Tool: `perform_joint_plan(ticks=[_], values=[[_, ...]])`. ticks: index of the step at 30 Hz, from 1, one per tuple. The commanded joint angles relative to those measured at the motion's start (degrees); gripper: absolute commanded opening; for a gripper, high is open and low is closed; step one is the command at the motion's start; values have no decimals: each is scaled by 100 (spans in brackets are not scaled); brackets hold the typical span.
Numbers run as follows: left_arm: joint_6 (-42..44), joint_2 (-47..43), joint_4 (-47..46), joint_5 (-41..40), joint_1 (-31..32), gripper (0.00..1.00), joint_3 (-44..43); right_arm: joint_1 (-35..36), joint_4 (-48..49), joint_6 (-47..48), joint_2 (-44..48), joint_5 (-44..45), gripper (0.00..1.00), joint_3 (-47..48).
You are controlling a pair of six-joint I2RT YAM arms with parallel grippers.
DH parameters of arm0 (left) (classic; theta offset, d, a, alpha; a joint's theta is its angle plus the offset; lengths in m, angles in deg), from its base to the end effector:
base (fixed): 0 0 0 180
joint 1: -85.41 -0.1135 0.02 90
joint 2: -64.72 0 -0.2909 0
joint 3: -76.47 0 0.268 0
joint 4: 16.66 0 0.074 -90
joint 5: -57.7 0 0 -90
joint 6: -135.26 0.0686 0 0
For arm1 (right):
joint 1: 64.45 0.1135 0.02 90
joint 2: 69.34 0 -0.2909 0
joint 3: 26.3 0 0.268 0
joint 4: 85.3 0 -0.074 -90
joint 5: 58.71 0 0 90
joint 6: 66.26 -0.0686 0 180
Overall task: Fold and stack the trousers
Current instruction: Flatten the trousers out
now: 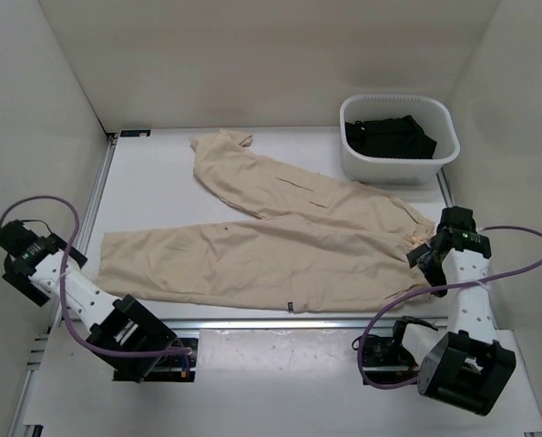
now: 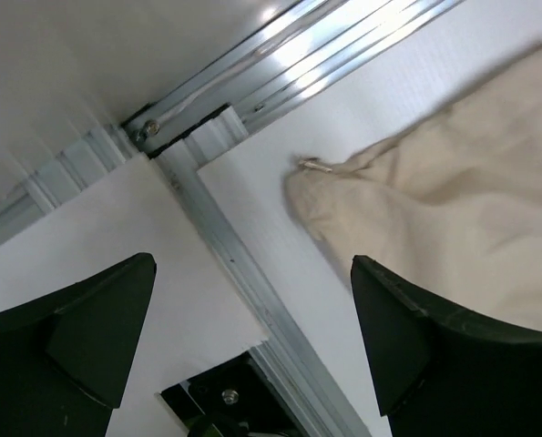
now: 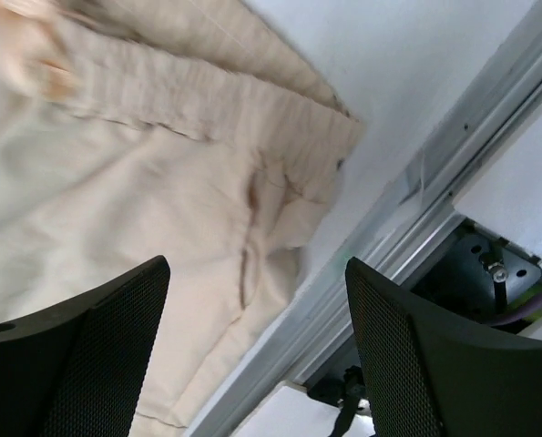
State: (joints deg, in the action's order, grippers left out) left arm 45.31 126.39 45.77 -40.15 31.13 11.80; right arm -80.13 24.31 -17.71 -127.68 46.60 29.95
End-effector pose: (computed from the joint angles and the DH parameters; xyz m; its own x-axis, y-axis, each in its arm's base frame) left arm 0.1219 0.1855 0.2614 -0.5034 -0.6986 -0.5085 -0.8444 0.5226 0.1180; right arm 0.1658 -0.0654 0.2177 -0.4649 0.7937 -0.3923 0.8605 0.5093 0.0106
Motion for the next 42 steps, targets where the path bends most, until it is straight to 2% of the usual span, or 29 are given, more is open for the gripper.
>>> perform_joint_plan(ticks=[1,3,4,7,9,11,12,13,17,20,24,27,30,32,34,35,36,37,38,40,42], values=[[-5,230,825,966,92,100,-785,-14,-258,181,157,139,83,529],[-5,476,764,1032,521,100,-857,169,-65,181,34,34,80,590],[-5,817,676,1032,1029,100,-857,266,31,181,-36,-19,78,591],[-5,1520,-174,629,1882,95,-655,785,261,129,-561,-72,72,652],[-5,1830,-754,478,2219,94,-584,1048,322,67,-800,-19,68,819],[-5,2241,-958,478,2596,93,-637,1163,322,-82,-1029,-72,55,819],[-5,2392,-1020,426,2685,92,-724,1234,383,-135,-1030,-72,50,819],[-5,2542,-1073,321,2756,91,-725,1234,384,-196,-1030,-142,34,724],[-5,3297,-1476,-338,2809,85,-708,1234,551,-670,-1091,-450,16,-23],[-5,3422,-1828,-769,2704,85,-540,1234,805,-829,-1459,-389,11,-558],[-5,3624,-1988,-1121,2599,85,-480,796,1069,-829,-2039,-520,8,-1016],[-5,3677,-2049,-1174,2484,85,-339,470,1359,-829,-2093,-775,7,-1298],[-5,3389,-2049,-1174,2484,88,-286,347,1359,-829,-1989,-828,7,-1431],[-5,3151,-1900,-1121,2606,94,-478,347,1045,-777,-1830,-828,7,-1335],[-5,2834,-1619,-886,2764,97,-837,347,737,-724,-1435,-828,19,-1150],[-5,2772,-1514,-788,2826,98,-1361,347,370,-724,-1086,-732,24,-871],[-5,2772,-1287,-674,2888,100,-1689,347,184,-724,-917,-653,39,-677],[-5,2772,-1180,-534,2958,100,-2031,347,8,-724,-750,-556,49,-448],[-5,2772,-1092,-202,3132,100,-2670,347,-264,-724,-513,-451,57,-203],[-5,2946,-1021,203,3388,100,-3157,347,-337,-593,-441,-309,74,594],[-5,3122,-1021,907,3949,100,-3554,347,-337,-444,-685,-309,79,1151]])
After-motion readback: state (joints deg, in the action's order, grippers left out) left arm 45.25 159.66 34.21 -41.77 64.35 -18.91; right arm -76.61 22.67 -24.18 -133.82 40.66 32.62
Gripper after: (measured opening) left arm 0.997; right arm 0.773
